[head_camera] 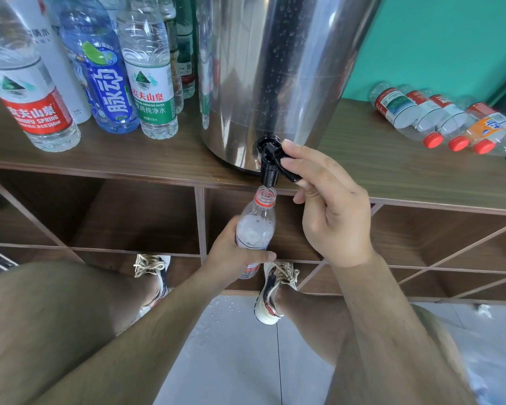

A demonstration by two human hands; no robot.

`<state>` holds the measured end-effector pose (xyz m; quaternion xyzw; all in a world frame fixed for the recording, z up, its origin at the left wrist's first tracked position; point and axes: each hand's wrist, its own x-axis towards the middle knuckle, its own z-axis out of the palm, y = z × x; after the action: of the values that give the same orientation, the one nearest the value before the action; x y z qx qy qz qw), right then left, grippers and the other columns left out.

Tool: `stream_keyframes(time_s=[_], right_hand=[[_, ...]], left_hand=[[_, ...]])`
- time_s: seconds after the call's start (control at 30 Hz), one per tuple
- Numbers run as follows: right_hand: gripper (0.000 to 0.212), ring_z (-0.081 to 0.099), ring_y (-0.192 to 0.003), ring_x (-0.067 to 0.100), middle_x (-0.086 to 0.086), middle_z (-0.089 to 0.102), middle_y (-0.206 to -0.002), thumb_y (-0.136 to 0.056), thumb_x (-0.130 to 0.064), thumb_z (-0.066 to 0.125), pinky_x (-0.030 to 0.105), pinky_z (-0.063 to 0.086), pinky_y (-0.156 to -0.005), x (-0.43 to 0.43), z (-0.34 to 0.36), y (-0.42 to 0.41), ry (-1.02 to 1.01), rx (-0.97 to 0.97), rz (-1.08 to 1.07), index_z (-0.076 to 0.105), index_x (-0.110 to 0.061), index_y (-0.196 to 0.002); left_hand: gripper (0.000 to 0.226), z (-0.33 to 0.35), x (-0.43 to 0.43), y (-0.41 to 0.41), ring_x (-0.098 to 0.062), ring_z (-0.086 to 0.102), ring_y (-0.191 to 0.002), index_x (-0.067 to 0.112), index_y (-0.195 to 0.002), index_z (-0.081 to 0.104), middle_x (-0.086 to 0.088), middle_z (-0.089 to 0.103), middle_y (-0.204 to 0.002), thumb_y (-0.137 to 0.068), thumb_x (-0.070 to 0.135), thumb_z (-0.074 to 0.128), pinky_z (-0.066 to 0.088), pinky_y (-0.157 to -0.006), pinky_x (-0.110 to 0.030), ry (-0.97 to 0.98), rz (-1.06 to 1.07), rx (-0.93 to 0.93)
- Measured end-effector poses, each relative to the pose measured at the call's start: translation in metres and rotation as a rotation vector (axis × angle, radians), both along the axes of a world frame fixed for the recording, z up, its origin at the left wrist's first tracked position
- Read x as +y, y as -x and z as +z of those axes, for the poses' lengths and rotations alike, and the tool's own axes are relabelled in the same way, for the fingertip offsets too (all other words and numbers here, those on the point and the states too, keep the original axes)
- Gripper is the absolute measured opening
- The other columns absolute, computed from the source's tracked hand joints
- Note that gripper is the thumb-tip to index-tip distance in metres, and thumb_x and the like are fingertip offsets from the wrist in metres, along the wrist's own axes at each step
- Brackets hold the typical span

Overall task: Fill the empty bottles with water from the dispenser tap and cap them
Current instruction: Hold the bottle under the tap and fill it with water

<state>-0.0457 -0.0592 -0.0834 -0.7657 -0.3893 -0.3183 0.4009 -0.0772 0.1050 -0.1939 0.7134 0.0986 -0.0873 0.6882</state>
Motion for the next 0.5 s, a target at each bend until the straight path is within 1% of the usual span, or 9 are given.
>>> stream_keyframes(time_s=[0.13,0.37,0.5], right_hand=[[0.065,0.062,-0.106,0.0,0.004,0.062,-0.141,-0.084,0.031,0.044,0.026,0.056,-0.079,0.0009,-0.0006,0.0007,-0.01,-0.001,0.001,0.064,-0.014,-0.127],[0.064,0.062,-0.107,0.002,0.006,0.062,-0.142,-0.083,0.032,0.044,0.028,0.056,-0.08,0.0005,-0.0011,-0.0004,-0.01,-0.004,0.003,0.065,-0.01,-0.126],[0.066,0.062,-0.104,0.001,0.006,0.062,-0.142,-0.082,0.033,0.044,0.028,0.056,-0.077,0.0007,-0.0014,0.0002,-0.011,0.002,0.002,0.065,-0.011,-0.127]], left_hand=[[0.074,-0.0003,0.0002,-0.0006,-0.009,0.057,-0.104,0.043,-0.118,0.045,0.018,0.057,-0.116,-0.07,0.016,0.094,0.043,-0.069,-0.014,-0.005,0.005,0.0],[0.078,-0.0023,-0.0005,-0.0016,-0.01,0.056,-0.107,0.043,-0.125,0.043,0.017,0.056,-0.118,-0.071,0.018,0.093,0.044,-0.072,-0.014,-0.019,-0.004,-0.005],[0.081,-0.0042,-0.0001,-0.0023,-0.011,0.056,-0.111,0.043,-0.128,0.042,0.016,0.056,-0.121,-0.07,0.019,0.094,0.045,-0.075,-0.017,-0.015,0.004,-0.003]])
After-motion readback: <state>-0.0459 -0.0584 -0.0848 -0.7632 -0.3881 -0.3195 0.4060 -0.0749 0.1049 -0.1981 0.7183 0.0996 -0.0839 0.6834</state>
